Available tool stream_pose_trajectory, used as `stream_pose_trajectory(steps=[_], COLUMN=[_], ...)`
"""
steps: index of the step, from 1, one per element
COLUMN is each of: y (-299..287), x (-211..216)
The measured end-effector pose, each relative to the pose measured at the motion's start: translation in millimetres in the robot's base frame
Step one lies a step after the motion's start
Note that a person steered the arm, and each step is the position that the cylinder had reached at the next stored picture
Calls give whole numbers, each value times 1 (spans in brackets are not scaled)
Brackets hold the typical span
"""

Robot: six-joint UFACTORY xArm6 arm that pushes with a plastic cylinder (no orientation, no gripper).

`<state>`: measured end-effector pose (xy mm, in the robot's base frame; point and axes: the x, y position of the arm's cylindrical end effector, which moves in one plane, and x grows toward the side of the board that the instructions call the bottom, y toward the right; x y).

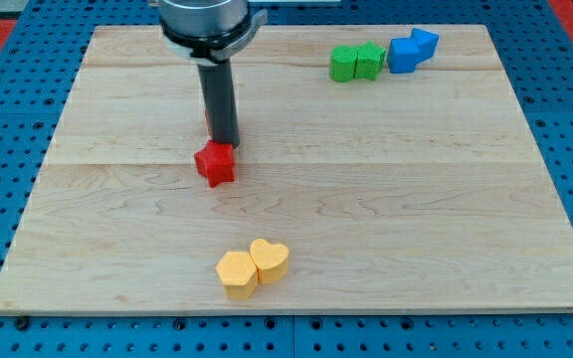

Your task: Nudge the red star towards the down slightly

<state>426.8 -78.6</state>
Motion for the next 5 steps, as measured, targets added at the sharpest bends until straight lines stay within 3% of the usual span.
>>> stream_pose_trajectory(steps=[2, 3, 5], y=[0, -15, -14], x=[98, 41, 100])
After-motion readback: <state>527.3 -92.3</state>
